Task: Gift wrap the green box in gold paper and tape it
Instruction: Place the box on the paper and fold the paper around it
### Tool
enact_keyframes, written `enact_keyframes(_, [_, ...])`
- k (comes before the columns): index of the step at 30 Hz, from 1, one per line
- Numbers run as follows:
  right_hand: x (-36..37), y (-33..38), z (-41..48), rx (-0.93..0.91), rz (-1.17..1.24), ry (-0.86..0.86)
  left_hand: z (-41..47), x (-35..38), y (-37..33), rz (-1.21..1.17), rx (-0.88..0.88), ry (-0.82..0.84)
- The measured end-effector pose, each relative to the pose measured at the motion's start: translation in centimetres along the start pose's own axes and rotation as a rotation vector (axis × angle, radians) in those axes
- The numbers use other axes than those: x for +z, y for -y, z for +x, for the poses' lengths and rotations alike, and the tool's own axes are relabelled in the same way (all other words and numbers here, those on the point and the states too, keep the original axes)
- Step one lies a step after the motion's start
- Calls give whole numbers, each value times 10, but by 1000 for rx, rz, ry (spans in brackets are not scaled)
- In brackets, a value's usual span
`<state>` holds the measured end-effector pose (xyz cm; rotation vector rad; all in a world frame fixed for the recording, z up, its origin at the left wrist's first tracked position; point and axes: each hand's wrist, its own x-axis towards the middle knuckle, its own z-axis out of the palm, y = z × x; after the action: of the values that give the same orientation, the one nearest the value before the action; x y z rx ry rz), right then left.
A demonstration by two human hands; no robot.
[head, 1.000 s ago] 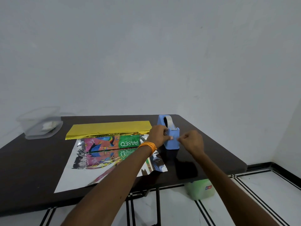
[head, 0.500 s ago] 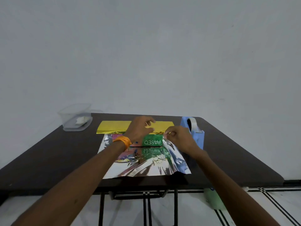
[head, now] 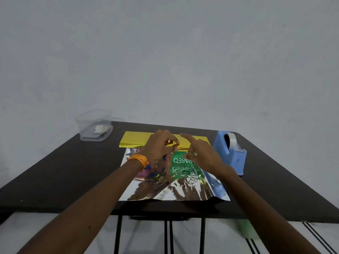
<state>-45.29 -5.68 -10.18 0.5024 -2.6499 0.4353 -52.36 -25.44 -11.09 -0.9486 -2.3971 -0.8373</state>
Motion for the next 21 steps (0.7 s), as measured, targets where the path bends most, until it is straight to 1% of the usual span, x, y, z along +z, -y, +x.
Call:
enact_keyframes(5, [12, -7, 2, 29, 1, -83, 0, -1, 1, 6, -5, 16])
enact_keyframes(9, [15, -6, 6, 65, -27, -117, 0, 0, 1, 28, -6, 25])
enact_keyframes(12, [16, -4, 12, 127, -113, -142, 0, 0, 1, 33, -10, 26])
enact_keyframes(14, [15, -6, 13, 201, -152, -163, 1, 0, 1, 32, -17, 25])
enact_keyframes(18, [7, -23, 7, 338, -64, -191, 1, -1, 1, 1, -23, 34])
enact_keyframes(21, [0, -30, 5, 378, -21, -136, 1, -1, 2, -9, -31, 38])
